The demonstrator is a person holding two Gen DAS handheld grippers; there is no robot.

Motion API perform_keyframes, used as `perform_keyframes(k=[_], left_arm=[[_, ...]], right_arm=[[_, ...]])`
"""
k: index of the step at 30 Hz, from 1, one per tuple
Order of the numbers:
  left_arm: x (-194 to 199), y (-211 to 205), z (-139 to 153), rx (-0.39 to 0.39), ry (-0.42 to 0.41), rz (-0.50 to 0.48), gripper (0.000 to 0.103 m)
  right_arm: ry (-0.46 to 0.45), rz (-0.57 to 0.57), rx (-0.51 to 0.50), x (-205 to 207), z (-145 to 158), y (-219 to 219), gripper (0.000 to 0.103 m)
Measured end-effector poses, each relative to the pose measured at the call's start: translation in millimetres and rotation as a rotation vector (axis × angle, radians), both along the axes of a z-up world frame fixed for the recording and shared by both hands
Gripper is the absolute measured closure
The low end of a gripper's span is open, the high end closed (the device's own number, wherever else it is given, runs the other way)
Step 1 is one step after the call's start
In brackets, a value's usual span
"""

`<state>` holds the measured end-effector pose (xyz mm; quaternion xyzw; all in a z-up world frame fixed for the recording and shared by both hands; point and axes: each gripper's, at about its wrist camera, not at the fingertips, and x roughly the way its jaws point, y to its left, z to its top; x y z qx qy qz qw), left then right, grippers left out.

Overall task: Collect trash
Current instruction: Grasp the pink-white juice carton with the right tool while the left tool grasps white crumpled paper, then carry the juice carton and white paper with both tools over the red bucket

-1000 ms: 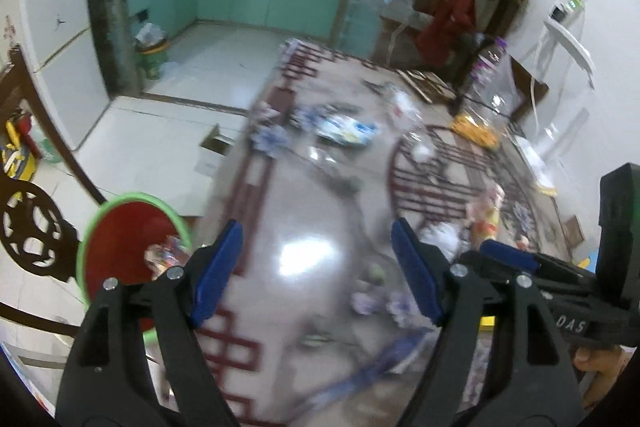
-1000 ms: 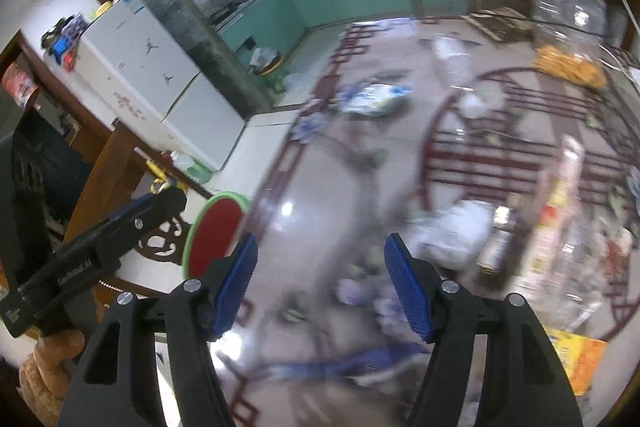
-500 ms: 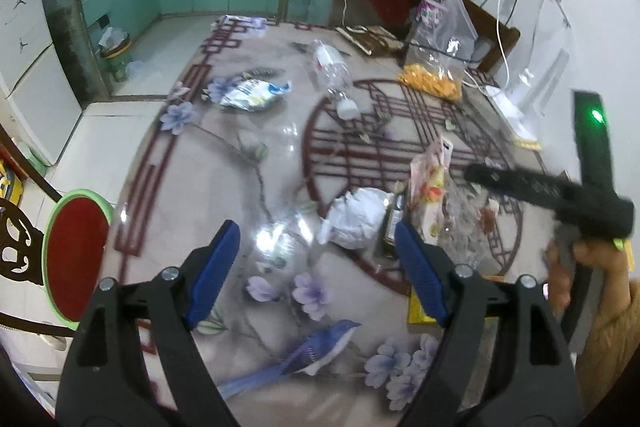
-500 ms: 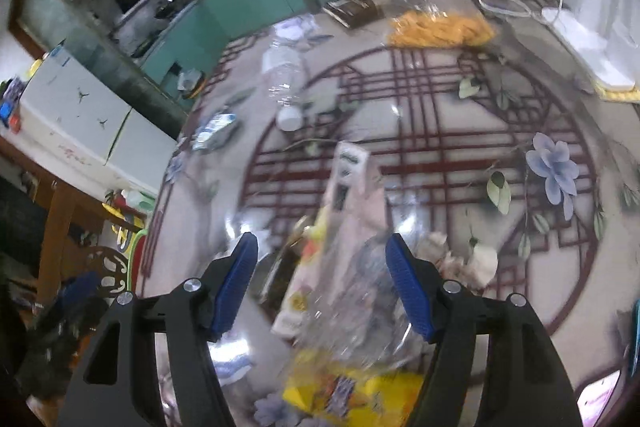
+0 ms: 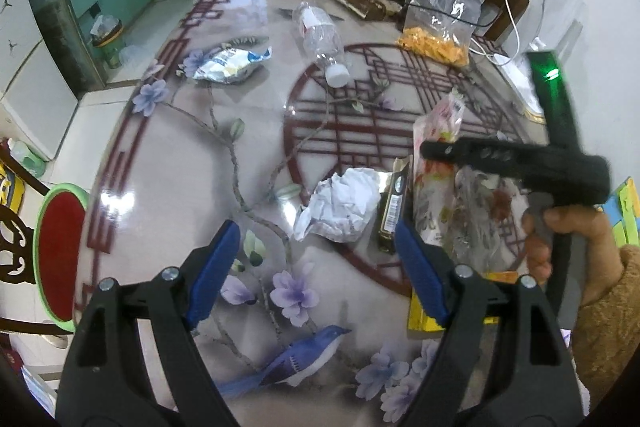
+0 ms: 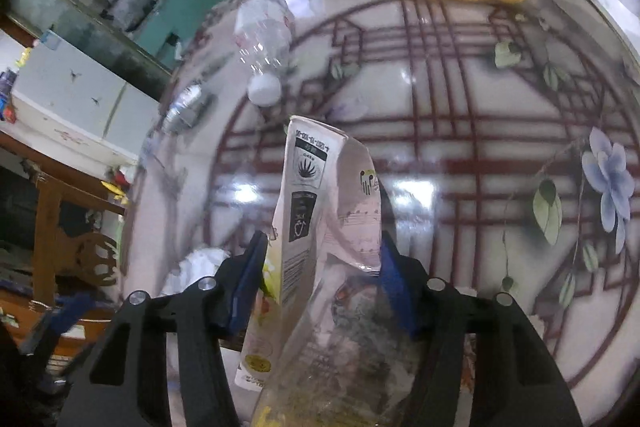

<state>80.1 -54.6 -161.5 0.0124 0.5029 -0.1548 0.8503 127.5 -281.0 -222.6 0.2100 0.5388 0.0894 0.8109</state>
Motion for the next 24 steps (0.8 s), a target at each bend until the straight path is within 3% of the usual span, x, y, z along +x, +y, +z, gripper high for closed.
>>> perform_keyframes(k=[7,14,16,17,24], left_arm=[[23,-18,-31,0.011,0.037,-0.054,0.026],[50,-33,-71,0.026,0.128,-0.080,0.026],[56,-32,-83,0.009,0.166,-0.066,0.034],[58,-32,-87,0.001,0.185,-0.061,0.046],[51,-22,-64,-0.022,0.116,-0.047,0.050]], right_arm=[[-0.117,-0.056,0.076,-14,44,-21,0.049],[-0.135,-0.065,0.083,-27,56,-27,0.048],[-0.135,-0.067,0.078,-30,57,-26,0.048],[-0.135,-0.067,0.076,-30,57,-23,0.048],[-0.186,-0.054,0.048,-34,72,-13,0.048]])
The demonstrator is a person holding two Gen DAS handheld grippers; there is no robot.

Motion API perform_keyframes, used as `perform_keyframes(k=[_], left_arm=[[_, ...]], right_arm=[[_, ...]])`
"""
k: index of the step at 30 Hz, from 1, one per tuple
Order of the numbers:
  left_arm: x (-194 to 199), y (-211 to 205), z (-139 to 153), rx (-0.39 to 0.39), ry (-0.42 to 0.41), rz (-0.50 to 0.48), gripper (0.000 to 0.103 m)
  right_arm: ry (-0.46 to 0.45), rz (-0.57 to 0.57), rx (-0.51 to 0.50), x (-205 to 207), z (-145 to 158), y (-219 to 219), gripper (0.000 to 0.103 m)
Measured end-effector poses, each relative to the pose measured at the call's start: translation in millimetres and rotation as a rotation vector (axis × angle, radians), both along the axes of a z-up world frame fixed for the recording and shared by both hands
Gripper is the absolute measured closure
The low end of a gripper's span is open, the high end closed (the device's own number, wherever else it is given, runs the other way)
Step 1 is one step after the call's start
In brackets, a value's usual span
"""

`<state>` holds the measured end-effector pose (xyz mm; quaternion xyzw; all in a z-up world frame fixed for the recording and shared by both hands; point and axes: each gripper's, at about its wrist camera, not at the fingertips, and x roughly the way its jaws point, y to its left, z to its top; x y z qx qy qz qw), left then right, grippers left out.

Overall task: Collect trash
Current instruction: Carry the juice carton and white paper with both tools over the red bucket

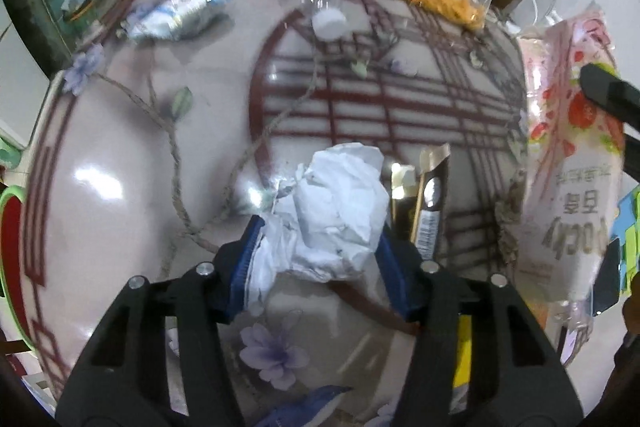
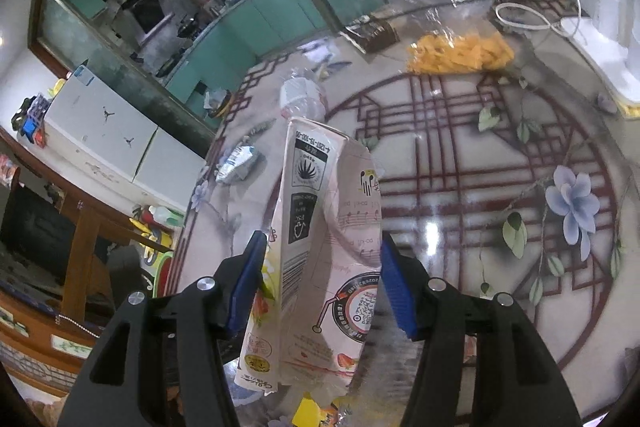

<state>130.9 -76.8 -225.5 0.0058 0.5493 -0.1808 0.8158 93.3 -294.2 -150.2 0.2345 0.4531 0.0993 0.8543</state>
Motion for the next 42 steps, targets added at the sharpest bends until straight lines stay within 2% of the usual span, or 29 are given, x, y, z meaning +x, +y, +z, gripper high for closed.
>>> perform_keyframes(k=[9,18,29,42], left_arm=[[-27,16,59,-0.017,-0.134,0.032,0.050],[-56,34,100,-0.007,-0.248,0.058,0.050],[-75,68,114,-0.012,-0.276,0.132,0.050],[-87,99,127,-0.019,-0.310,0.158,0.050]], right_arm=[[-0.063,0.019,-0.042,-8,21,19,0.048],[-0.050,0.067,-0.056,-21,20,38,0.048],[-0.069,0.118,-0.057,-34,28,67,0.048],[-0.110,0.146,-0.064,-41,46,99,0.048]])
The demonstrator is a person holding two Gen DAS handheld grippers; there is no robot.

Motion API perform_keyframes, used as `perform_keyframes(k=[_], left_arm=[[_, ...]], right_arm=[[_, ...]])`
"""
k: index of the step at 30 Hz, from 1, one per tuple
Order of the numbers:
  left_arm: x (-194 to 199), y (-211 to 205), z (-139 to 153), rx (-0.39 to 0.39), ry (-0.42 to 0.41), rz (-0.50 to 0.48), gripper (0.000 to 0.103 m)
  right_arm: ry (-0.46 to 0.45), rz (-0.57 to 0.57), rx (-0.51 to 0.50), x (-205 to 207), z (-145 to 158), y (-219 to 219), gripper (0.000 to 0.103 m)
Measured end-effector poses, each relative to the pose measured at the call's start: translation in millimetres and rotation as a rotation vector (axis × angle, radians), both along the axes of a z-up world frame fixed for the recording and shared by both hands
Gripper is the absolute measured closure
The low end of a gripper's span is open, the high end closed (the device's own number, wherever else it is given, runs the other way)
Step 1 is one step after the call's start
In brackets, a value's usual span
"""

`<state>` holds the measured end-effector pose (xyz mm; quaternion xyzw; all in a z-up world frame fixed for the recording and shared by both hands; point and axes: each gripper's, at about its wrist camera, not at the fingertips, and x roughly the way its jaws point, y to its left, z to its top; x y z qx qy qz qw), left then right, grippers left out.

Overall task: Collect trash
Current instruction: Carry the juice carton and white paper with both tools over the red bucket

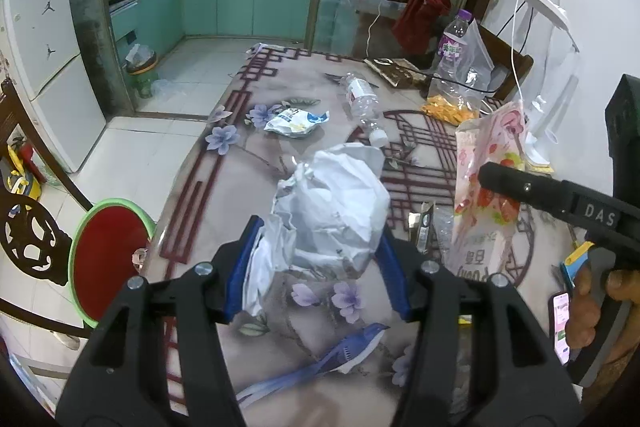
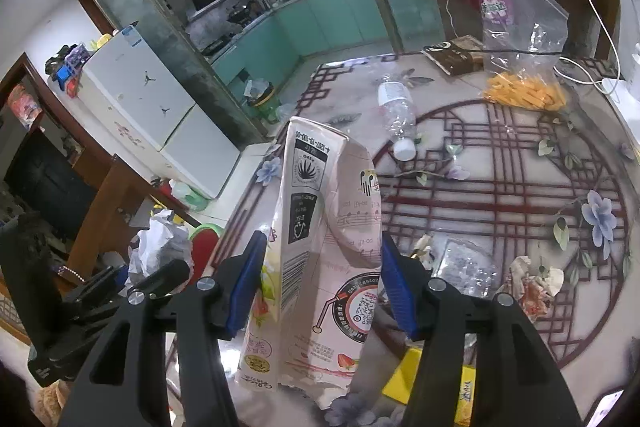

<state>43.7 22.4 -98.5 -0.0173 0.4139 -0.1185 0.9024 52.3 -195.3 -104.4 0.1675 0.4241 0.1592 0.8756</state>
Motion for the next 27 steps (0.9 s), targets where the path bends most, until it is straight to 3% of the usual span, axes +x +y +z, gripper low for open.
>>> perform_keyframes(k=[27], left_arm=[[30,82,-2,-0.013,0.012,-0.062,0.050]], right_arm=[[0.030,-0.053,-0.023,15,-4,82,0.048]])
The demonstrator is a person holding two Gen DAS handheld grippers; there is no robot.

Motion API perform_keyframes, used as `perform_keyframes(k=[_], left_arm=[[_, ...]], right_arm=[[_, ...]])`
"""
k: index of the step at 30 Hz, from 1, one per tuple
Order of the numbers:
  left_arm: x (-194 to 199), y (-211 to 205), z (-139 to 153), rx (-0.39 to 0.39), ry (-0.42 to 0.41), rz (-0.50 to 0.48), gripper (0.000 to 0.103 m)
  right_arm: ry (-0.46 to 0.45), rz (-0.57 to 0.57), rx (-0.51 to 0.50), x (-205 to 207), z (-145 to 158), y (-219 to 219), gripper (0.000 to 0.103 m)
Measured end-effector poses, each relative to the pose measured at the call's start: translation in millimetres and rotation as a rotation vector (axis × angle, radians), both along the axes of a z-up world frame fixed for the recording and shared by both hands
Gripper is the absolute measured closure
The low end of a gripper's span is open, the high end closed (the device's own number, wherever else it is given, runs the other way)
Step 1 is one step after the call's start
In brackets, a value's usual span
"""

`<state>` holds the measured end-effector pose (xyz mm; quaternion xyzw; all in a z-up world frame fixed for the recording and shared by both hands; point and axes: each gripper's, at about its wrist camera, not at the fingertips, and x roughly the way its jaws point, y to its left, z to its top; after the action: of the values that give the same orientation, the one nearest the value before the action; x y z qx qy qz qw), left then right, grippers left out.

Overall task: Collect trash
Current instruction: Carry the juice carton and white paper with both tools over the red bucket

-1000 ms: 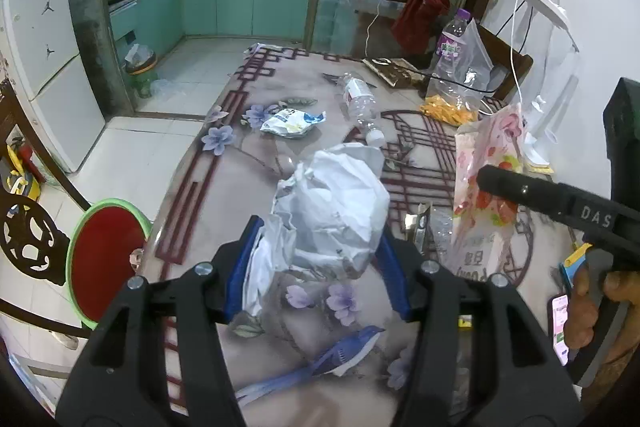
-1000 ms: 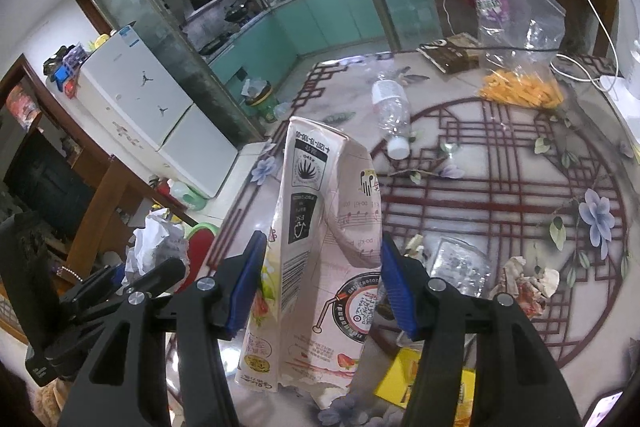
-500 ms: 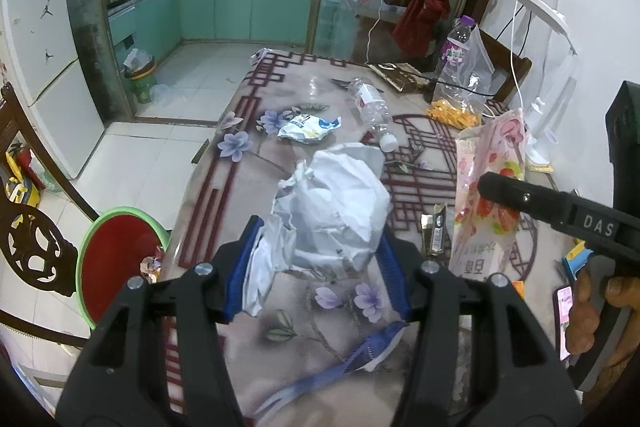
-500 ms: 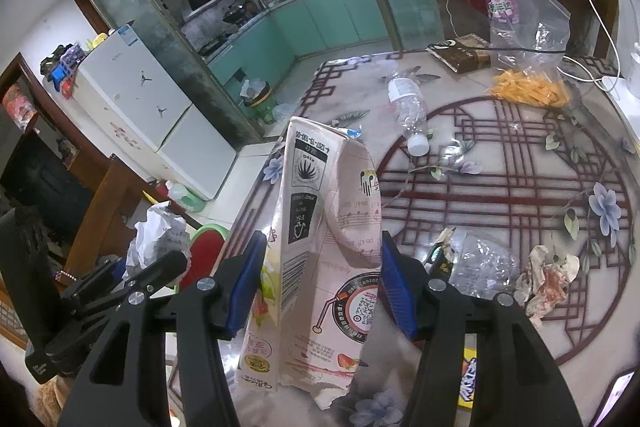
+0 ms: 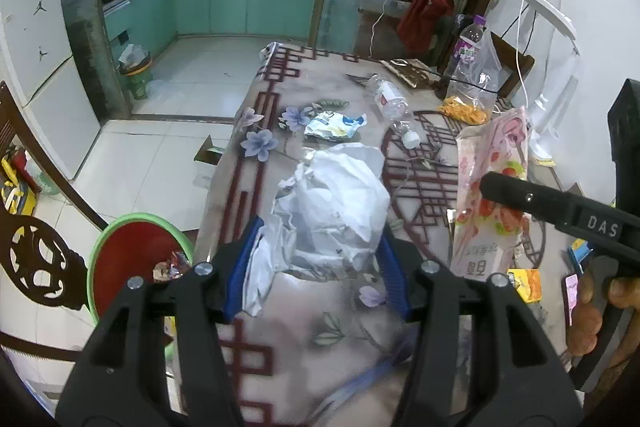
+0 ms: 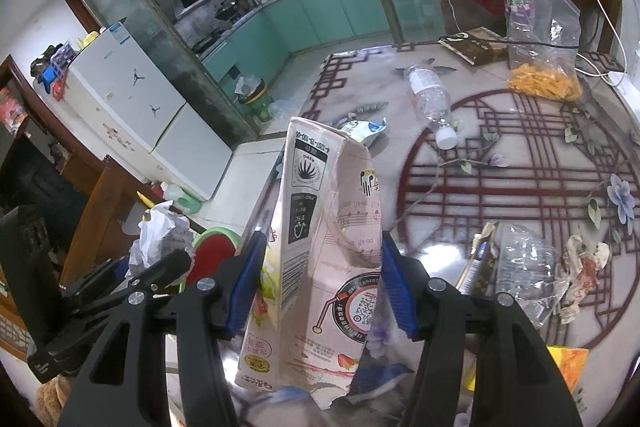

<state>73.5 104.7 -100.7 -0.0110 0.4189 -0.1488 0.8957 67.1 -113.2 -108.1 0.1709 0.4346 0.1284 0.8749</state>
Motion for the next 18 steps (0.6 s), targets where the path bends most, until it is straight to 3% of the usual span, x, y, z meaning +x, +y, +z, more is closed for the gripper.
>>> perform_keyframes(k=[9,18], left_arm=[[11,20,-4,-0.009,0.009,-0.034,0.050],[17,51,-9,-0.008,0.022,-0.002,0.050]], right_arm=[[0.012,-0.026,-0.011,6,-2,24,0.048],[0.017,-0.008,-0.021,10,-3,52,0.048]])
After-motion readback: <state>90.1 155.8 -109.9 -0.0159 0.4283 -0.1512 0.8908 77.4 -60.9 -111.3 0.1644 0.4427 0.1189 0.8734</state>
